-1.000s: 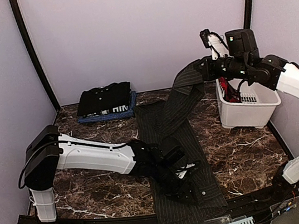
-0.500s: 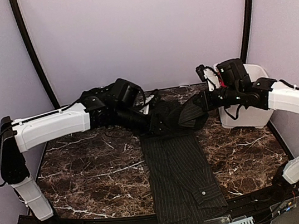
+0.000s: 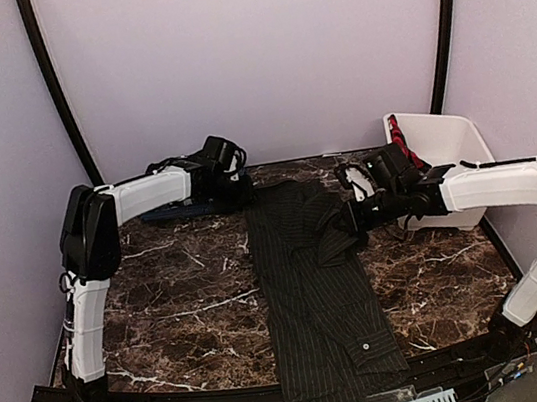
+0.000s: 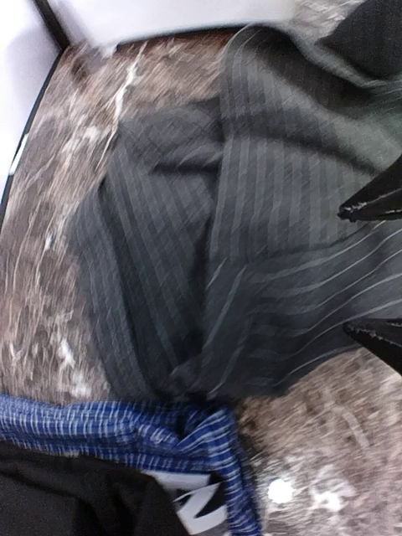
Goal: Fold and stack the long sleeve shirts
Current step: Adjust the rectangle-folded shirt at the center of the board.
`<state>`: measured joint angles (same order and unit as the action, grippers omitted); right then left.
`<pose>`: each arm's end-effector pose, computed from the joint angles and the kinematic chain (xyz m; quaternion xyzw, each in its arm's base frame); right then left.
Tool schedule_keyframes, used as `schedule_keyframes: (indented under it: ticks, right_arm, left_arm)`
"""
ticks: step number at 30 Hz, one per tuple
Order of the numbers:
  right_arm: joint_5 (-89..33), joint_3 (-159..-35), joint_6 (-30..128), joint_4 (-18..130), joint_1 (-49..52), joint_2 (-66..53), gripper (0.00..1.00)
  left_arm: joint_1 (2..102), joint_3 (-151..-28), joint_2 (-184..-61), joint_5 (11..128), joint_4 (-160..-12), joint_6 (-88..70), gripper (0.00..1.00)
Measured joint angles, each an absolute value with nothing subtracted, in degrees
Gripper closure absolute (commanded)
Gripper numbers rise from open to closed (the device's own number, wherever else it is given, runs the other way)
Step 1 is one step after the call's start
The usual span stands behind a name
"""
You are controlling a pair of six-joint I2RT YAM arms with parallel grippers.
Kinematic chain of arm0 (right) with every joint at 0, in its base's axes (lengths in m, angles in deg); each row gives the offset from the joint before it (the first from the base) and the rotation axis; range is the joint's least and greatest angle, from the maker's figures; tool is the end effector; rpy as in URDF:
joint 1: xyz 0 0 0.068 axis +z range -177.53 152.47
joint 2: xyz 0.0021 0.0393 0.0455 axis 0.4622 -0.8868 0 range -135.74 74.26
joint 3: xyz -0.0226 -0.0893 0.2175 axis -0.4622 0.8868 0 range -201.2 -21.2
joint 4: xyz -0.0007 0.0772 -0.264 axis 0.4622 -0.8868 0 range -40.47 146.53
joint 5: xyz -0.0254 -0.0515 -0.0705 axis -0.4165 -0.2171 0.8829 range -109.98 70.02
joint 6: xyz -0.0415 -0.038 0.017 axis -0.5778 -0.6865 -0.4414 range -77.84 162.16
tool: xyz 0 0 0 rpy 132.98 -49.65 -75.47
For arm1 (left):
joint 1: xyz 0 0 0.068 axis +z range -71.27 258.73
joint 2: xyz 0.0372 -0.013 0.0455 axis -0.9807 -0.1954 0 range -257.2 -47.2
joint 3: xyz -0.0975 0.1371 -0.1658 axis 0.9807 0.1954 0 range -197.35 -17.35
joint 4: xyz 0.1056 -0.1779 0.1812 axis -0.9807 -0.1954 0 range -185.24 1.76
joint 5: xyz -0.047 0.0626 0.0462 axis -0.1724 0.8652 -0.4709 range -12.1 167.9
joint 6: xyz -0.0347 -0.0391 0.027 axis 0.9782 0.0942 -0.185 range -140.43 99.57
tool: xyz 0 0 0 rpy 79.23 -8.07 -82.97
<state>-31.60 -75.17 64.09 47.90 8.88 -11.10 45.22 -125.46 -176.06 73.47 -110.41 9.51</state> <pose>0.2710 0.2105 0.1804 -0.1561 0.8891 0.2850 0.3223 0.4242 -0.2848 0.1743 0.0441 0.9152 -0.2399 0.3209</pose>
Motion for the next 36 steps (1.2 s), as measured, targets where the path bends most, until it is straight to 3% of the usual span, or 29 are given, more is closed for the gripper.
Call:
schedule_keyframes:
  ticks: [7, 15, 24, 36]
  right_arm:
    - [-33.46, -75.17, 64.12, 49.24, 9.95, -16.58, 1.0]
    - [-32.65, -74.28, 65.38, 51.29, 10.67, -19.91, 1.0]
    - [-29.76, -64.46, 72.71, 52.41, 13.82, -18.81, 1.0]
    - [-23.77, -56.59, 83.68, 47.53, 17.38, -6.84, 1.0]
  left_arm:
    - [46.18, -136.3, -184.59, 83.15, -113.36, 8.63, 0.62]
    - [46.75, -148.63, -193.88, 82.5, -113.43, 6.99, 0.83]
    - [46.81, -151.3, -199.27, 74.28, -110.13, 5.86, 1.0]
    - [47.03, -156.85, -203.3, 69.91, -106.19, 5.7, 1.0]
